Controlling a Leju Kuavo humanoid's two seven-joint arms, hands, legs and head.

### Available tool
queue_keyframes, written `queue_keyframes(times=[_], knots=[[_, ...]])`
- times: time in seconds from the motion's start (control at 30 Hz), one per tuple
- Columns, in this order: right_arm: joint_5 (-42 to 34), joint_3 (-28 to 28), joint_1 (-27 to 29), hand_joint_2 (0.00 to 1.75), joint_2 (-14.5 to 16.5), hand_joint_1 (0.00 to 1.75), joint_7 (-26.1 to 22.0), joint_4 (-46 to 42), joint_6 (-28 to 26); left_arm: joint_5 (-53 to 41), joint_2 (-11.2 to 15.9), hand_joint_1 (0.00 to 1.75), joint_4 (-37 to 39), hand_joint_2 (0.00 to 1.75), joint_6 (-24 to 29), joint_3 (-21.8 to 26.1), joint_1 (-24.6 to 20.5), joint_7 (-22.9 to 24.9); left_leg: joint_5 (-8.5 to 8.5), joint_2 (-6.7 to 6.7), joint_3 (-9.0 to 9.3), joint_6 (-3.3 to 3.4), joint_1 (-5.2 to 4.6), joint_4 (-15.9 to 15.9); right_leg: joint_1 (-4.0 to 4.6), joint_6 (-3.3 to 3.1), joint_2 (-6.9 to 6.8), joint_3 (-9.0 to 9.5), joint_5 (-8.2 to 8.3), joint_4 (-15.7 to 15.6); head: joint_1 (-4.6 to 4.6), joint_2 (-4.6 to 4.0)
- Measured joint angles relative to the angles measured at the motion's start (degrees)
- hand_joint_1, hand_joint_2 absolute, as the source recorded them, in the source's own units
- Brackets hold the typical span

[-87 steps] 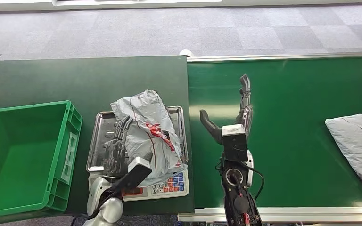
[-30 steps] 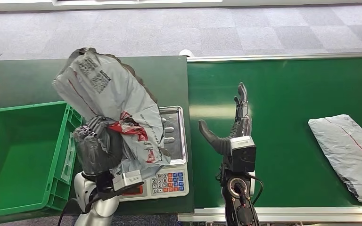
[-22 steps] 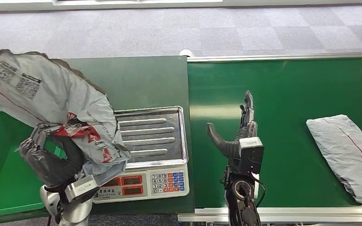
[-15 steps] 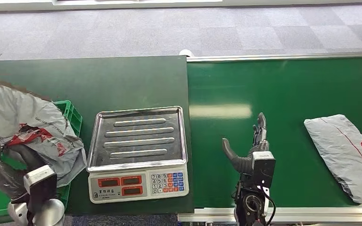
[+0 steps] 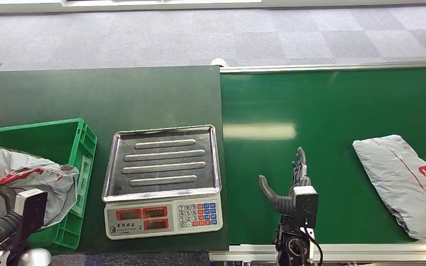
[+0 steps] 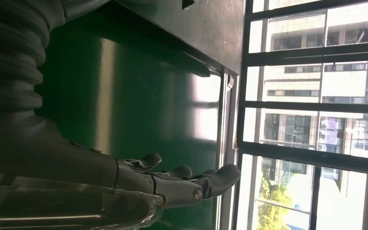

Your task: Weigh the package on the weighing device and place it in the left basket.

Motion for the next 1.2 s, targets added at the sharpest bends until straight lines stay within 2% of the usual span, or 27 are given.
queue_keyframes(times=[0.23,0.53,0.6,0.7,0.77,0.87,1.07,1.2], knots=[[-0.25,-0.02,-0.52,1.75,0.0,0.0,0.0,1.31,-0.24,5.22,-1.21,0.0,0.32,1.75,0.01,2.66,-0.81,-4.75,0.0,0.0,0.0,0.0,0.0,0.0,0.0,0.0,0.0,0.0,0.0,0.0,0.0,0.0],[-0.27,-0.04,-0.76,1.75,0.0,0.0,0.0,2.13,-0.33,6.59,-1.84,0.0,0.27,1.75,0.01,3.46,-0.86,-5.78,0.0,0.0,0.0,0.0,0.0,0.0,0.0,0.0,0.0,0.0,0.0,0.0,0.01,0.0],[-0.29,-0.04,-0.8,1.75,0.0,0.0,0.0,2.27,-0.41,9.84,-1.91,0.0,0.2,1.75,0.01,3.3,-0.76,-7.15,0.0,0.0,0.0,0.0,0.0,0.0,0.0,0.0,0.0,0.0,0.0,0.0,-0.01,0.0],[-0.49,-0.05,-0.89,1.75,0.0,0.0,-0.03,2.59,-0.72,19.95,-1.82,0.0,-0.61,1.75,-0.11,1.41,0.33,-10.27,0.0,0.0,0.0,0.0,0.0,0.0,0.0,0.0,0.0,-0.01,0.0,0.0,-0.01,0.0],[-0.73,-0.1,-0.95,1.75,-0.02,0.0,-0.1,2.85,-0.92,27.67,-1.45,0.0,-2.33,1.75,-0.91,-1.66,2.14,-12.42,0.0,0.0,0.0,0.0,0.0,0.0,0.0,0.0,0.0,-0.02,0.0,0.0,-0.01,0.0],[-1.13,-0.32,-1.14,1.75,-0.1,0.0,-0.48,3.47,-0.97,36.52,-0.25,0.0,-7.41,1.75,-4.28,-9.98,6.42,-14.07,-0.01,0.01,-0.01,0.0,0.0,0.0,-0.01,0.01,-0.02,-0.04,-0.01,0.0,-0.01,0.0],[0.25,-0.47,-0.98,1.75,-0.39,0.0,-1.74,4.39,-2.07,37.44,3.31,0.0,-12.94,1.75,-9.83,-28.49,13.5,-14.19,-0.02,0.0,0.01,0.02,-0.01,0.01,-0.03,0.04,-0.02,0.01,-0.03,-0.02,0.0,0.0],[2.22,-0.26,1.71,1.75,-1.13,0.0,-2.01,1.75,-3.91,41.45,4.76,0.0,-13.17,1.75,-18.28,-35.38,17.73,-14.19,-0.06,-0.01,0.01,0.0,-0.01,0.01,-0.03,0.04,-0.02,0.0,-0.04,-0.02,-0.01,0.0]])
